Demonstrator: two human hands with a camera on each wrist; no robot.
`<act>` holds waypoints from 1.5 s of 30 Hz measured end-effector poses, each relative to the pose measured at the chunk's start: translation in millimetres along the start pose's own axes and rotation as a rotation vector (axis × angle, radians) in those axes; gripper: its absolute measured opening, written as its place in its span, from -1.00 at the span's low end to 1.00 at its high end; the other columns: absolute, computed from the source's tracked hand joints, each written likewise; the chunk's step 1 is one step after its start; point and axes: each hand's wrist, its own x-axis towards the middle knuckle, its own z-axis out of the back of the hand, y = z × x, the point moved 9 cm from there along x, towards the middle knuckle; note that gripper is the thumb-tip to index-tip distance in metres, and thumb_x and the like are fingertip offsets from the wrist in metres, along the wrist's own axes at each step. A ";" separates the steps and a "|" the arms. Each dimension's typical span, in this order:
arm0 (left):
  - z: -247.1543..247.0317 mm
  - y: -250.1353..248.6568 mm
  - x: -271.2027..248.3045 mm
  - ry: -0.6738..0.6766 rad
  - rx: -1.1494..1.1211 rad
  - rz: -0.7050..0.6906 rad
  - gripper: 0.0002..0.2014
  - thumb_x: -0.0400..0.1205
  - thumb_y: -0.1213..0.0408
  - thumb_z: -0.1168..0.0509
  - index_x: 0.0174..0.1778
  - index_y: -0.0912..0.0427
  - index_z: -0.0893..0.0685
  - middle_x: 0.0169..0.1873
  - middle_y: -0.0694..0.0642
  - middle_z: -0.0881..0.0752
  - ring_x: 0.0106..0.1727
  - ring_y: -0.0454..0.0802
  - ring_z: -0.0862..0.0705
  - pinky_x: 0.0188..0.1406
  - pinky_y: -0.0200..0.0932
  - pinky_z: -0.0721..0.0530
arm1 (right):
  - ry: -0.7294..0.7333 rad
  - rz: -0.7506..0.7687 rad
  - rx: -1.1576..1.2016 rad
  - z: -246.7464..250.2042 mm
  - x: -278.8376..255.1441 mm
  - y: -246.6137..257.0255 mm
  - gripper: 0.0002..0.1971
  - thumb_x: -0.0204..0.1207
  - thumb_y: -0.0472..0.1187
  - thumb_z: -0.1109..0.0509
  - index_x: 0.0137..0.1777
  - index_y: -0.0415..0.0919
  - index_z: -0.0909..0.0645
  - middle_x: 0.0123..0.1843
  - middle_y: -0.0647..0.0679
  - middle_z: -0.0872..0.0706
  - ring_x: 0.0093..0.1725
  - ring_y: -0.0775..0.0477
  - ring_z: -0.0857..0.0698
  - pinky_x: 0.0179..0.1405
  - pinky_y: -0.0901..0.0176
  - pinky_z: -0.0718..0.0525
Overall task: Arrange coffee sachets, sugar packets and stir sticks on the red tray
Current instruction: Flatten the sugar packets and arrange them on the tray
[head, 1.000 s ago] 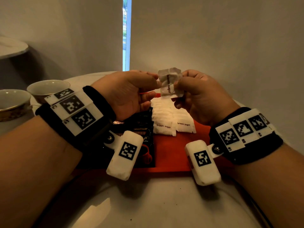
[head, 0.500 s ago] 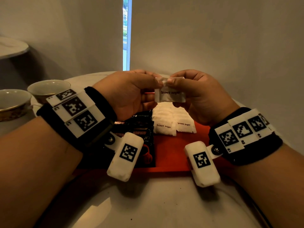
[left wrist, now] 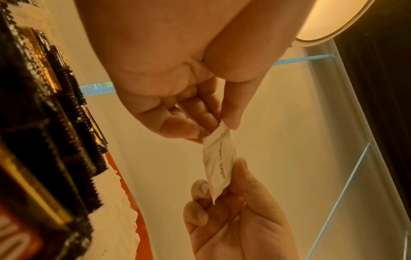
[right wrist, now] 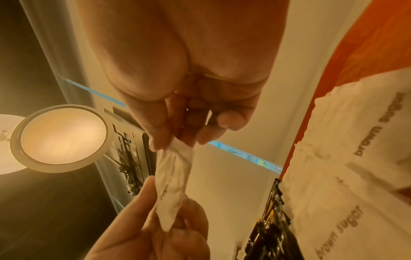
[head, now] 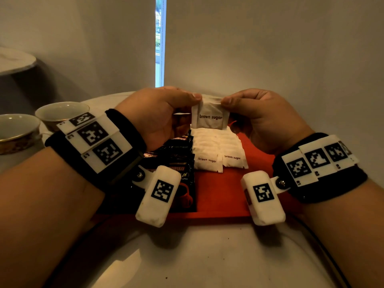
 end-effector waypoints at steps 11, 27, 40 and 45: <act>-9.1 5.2 -3.5 0.049 0.028 0.030 -0.95 0.68 0.33 -0.29 0.01 0.22 -0.61 -0.17 0.18 -0.79 -0.15 0.06 -0.74 -0.38 -0.25 -0.60 | 0.100 -0.040 0.054 -16.1 -4.8 -0.4 -0.83 0.42 -0.23 -0.55 -0.02 -0.24 -0.73 -0.14 -0.13 -0.79 -0.08 -0.26 -0.74 -0.14 -0.09 -0.69; 0.6 12.1 0.5 0.024 0.050 0.077 -0.84 0.66 0.27 -0.33 -0.26 0.05 -0.68 -0.32 -0.01 -0.71 -0.34 -0.13 -0.69 -0.42 -0.30 -0.59 | 0.123 -0.436 -0.400 34.1 -7.8 -47.2 -0.86 0.47 -0.43 -0.48 -0.21 -0.21 -0.82 0.05 -0.37 -0.82 0.05 -0.36 -0.68 0.08 -0.30 -0.60; 0.5 14.5 1.2 0.002 0.034 0.095 -0.86 0.66 0.26 -0.33 -0.24 0.04 -0.66 -0.37 -0.04 -0.70 -0.38 -0.16 -0.66 -0.46 -0.33 -0.55 | 0.236 -0.601 -0.649 35.6 -14.8 -67.7 -0.87 0.52 -0.41 -0.50 -0.02 -0.23 -0.81 -0.36 0.01 -0.80 -0.52 0.18 -0.65 -0.54 0.38 -0.61; 0.3 14.5 0.5 -0.007 0.031 0.098 -0.85 0.65 0.27 -0.33 -0.25 0.04 -0.64 -0.38 -0.04 -0.70 -0.38 -0.16 -0.66 -0.45 -0.33 -0.55 | 0.233 -0.596 -0.666 39.7 -12.4 -68.0 -0.86 0.53 -0.38 -0.50 -0.02 -0.18 -0.84 -0.21 -0.04 -0.86 -0.40 0.11 -0.70 -0.47 0.37 -0.67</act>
